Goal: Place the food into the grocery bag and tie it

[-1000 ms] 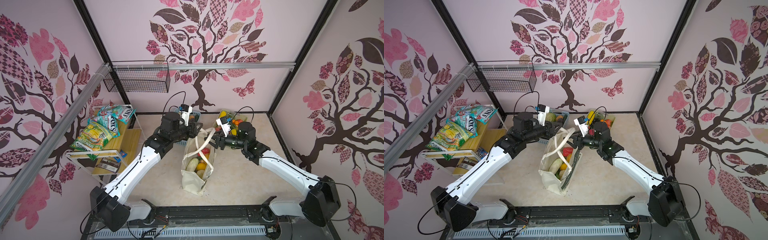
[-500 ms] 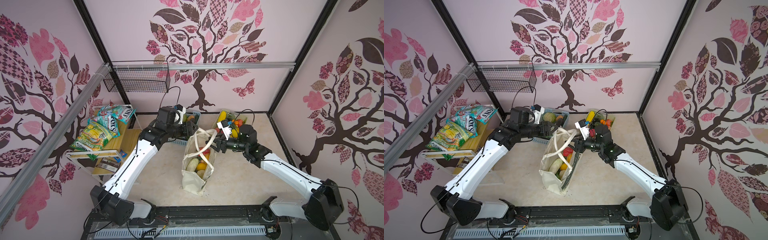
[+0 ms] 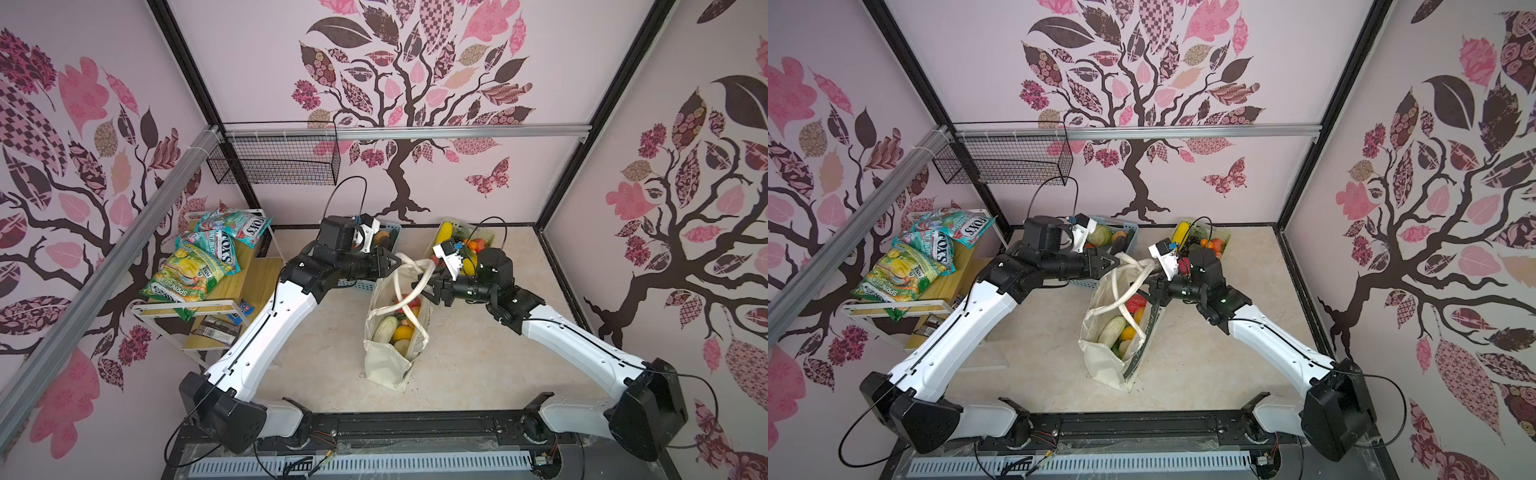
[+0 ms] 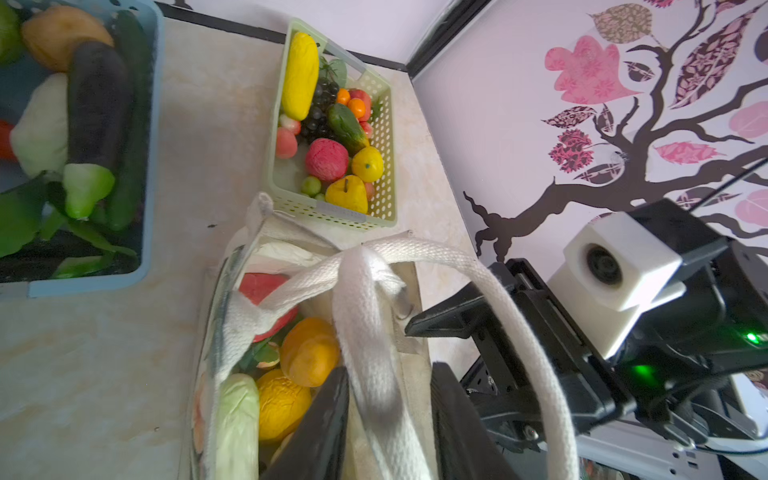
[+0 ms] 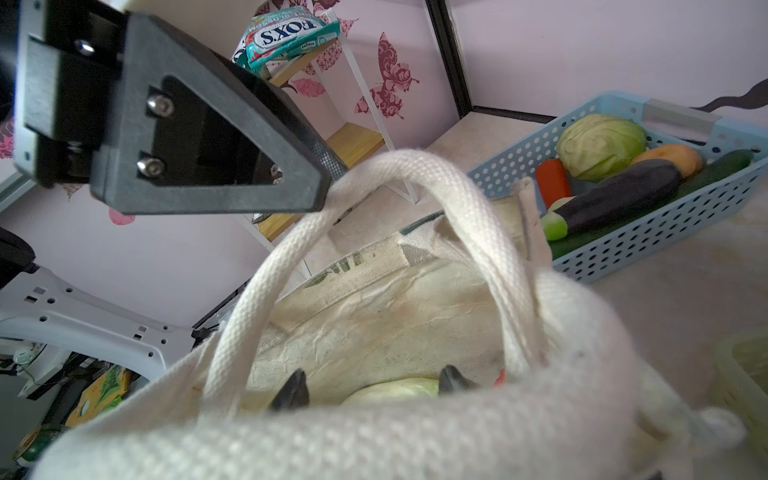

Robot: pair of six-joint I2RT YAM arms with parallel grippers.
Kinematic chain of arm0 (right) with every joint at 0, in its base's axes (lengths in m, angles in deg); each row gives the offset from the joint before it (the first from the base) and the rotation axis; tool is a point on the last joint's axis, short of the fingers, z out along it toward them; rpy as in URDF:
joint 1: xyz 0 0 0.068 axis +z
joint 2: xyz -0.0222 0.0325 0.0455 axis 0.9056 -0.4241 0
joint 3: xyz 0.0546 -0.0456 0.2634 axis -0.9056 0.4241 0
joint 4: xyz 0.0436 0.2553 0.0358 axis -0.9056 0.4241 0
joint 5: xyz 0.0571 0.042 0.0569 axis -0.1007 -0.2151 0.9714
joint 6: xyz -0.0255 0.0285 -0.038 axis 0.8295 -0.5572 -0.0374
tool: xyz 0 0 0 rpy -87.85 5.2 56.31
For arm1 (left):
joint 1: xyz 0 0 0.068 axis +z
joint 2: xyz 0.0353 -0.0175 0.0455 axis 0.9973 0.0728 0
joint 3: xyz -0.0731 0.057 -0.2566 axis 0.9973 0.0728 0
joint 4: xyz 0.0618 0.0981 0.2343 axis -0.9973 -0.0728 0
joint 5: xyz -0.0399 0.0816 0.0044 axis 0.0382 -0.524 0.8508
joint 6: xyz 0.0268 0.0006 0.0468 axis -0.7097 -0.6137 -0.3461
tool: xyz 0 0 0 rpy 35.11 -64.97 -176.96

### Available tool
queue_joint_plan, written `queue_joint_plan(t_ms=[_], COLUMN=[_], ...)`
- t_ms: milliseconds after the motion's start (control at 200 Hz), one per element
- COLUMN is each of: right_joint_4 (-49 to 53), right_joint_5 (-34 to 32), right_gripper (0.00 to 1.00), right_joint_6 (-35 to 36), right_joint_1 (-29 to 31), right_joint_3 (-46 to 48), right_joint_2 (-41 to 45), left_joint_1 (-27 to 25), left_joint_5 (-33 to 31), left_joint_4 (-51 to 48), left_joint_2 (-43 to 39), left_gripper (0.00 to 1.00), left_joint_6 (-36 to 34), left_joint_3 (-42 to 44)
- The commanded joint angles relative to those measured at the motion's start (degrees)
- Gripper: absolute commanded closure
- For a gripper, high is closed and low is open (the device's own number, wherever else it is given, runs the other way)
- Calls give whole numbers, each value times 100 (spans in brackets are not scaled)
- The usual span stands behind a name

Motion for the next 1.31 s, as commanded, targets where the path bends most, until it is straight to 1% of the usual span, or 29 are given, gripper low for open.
queue_joint_plan(t_ms=[0,95,195,225,315,355,545,660,760,810,930,1060,1160,1245,1300], right_joint_4=[186,173,149,140,172,207,505,700,574,476,243,198,-44,-188,-97], right_joint_5=[-88,-97,-104,-106,-122,-131,-359,-505,-288,-109,220,337,246,19,-155], right_gripper=[47,47,47,47,47,47,47,48,47,46,43,42,43,45,46], right_joint_6=[167,169,150,156,175,209,478,699,811,835,865,1045,782,423,257], right_joint_1=[1,2,-1,-2,2,-2,-1,1,3,8,61,278,358,358,355], right_joint_3=[-268,-266,-262,-261,-253,-253,-294,-349,-323,-337,-331,-375,-427,-546,-731], right_joint_2=[143,117,100,100,112,125,168,118,77,40,-24,-83,-143,-146,-177], left_joint_1=[-149,-210,-221,-220,-223,-219,-276,-428,-484,-484,-483,-490,-494,-485,-490], left_joint_5=[51,-244,-288,-288,-294,-254,29,153,221,230,150,177,144,-105,-171], left_joint_4=[31,-196,-266,-270,-133,-41,-3,-66,-39,28,131,300,235,-22,-67], left_joint_2=[52,122,202,229,200,157,-49,-169,-281,-338,-443,-481,-442,-445,-480], left_gripper=[64,63,63,66,78,82,86,86,86,84,83,83,73,70,68], left_joint_6=[-38,-180,-249,-257,-156,-91,17,3,82,182,370,513,454,258,202], left_joint_3=[-48,-108,-68,-55,-3,-5,-339,-424,-392,-363,-366,-397,-424,-418,-347])
